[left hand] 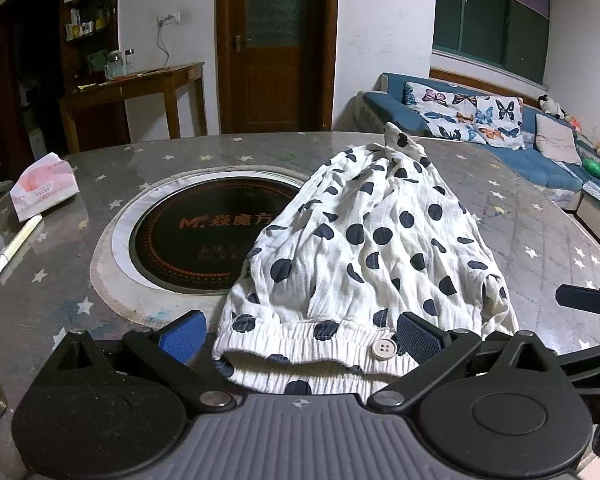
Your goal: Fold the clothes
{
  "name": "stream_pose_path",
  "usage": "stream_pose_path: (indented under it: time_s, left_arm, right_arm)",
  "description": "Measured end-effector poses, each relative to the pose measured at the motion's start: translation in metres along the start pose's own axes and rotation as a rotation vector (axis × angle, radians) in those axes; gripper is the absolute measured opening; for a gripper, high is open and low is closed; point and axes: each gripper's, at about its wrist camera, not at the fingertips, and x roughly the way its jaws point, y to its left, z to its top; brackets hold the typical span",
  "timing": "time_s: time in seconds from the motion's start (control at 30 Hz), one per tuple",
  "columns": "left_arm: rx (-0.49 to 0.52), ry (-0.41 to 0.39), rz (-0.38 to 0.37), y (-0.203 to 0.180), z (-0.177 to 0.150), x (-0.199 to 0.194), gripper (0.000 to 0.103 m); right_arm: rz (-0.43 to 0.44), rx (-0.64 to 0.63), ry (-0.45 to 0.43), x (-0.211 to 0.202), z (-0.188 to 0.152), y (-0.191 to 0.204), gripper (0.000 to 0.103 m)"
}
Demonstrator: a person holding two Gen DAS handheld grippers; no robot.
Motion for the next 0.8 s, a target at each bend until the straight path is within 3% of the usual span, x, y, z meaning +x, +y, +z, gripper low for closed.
stream_pose_path:
  time_s: [0.8]
  left_arm:
    - [0.021, 0.003, 0.009, -0.007, -0.010, -0.013, 0.103]
  right_arm:
    - [0.012, 0.017, 0.004, -0.010, -0.010, 0.011, 0.103]
